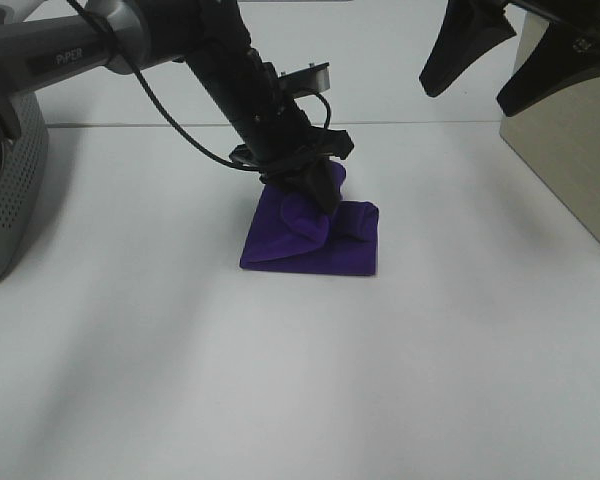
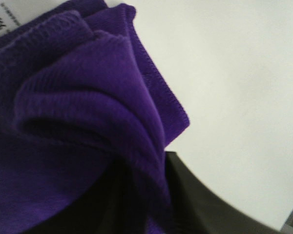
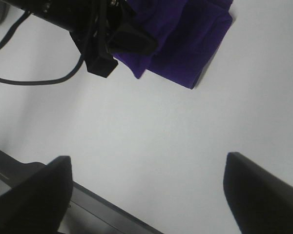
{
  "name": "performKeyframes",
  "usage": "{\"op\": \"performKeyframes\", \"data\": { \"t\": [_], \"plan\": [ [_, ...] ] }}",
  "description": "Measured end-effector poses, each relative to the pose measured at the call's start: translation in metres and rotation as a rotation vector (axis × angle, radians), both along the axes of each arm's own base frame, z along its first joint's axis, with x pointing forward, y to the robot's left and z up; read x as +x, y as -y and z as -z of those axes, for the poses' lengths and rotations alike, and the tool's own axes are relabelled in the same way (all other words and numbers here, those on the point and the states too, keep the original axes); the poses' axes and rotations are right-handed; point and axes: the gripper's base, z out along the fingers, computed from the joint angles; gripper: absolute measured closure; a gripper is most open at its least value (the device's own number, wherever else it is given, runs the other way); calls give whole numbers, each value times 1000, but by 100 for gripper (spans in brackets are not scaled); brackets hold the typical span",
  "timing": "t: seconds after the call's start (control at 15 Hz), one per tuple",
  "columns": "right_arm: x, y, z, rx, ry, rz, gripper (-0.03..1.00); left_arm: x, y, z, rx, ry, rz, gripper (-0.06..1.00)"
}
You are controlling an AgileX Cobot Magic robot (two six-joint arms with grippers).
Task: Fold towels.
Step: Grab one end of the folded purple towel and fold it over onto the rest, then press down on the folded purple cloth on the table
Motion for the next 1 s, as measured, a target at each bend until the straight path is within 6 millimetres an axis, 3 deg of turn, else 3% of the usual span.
{"op": "performKeyframes", "data": {
  "t": [0.07,0.13,0.33,0.47,0.8,0.93,1.0],
  "plan": [
    [-2,0,-3,7,6,0,14,-3,7,-3,-45,-20,0,42],
    [-2,-1,-3,15,6,1,14,-6,15,-8,-124,-45,6,30],
    [-3,-1,-4,21,8,-2,14,-17,38,-21,-293,-68,45,21],
    [-3,-1,-5,21,10,-2,14,-17,36,-20,-279,-64,51,21],
    [-4,-1,-7,14,33,-37,14,3,0,-11,-85,-11,-16,20],
    [-2,-1,-7,5,72,-79,14,12,-21,-25,-28,49,-45,20],
    [13,-6,4,23,126,-110,14,21,-53,-51,120,150,-119,20]
  ]
}}
